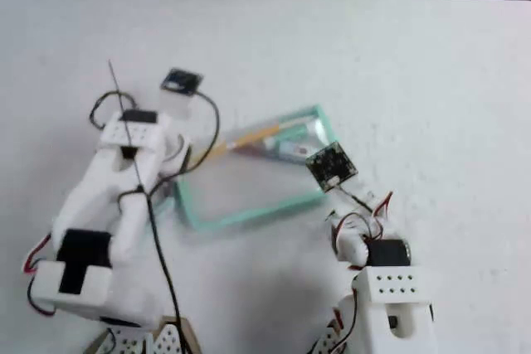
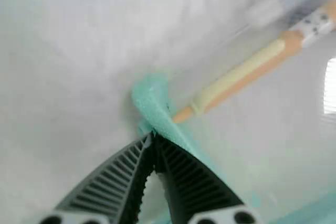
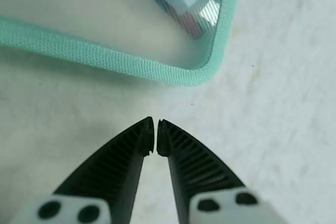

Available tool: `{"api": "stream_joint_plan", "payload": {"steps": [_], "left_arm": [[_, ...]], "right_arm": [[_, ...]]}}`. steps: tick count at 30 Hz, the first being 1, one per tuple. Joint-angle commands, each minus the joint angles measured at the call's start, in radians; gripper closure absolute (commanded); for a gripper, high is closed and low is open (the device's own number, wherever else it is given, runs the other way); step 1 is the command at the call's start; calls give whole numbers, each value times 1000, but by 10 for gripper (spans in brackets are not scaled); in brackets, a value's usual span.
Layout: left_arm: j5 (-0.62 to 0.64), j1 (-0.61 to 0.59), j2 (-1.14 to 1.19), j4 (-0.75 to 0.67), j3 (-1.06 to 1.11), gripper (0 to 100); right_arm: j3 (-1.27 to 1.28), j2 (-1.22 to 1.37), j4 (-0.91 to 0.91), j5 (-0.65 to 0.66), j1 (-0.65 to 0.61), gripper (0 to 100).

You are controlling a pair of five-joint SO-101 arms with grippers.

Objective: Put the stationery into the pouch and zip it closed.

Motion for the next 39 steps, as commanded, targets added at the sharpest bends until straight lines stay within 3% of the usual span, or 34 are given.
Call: {"api": "stream_joint_plan", "payload": {"steps": [1,6,10,15,18,23,27,33,39], "left_arm": [[12,79,79,-18,-184,973],[51,87,277,-11,-411,973],[61,68,338,141,-626,973],[55,67,249,430,-979,973],[51,64,163,511,-1206,973],[52,64,71,552,-1452,972],[54,73,-33,732,-1616,973],[55,-19,-341,736,-1649,973],[54,-21,-697,738,-1422,972]], "right_arm": [[-5,-12,-16,-2,10,980],[-5,-12,-16,-2,12,980],[-5,-12,-16,-2,12,980],[-3,-12,-41,-9,13,980],[-12,-12,-45,-15,13,980],[-78,-12,-39,-201,47,978],[-195,-12,-28,-264,114,978],[-519,-12,269,-264,163,978],[-884,-12,579,-264,117,978]]}}
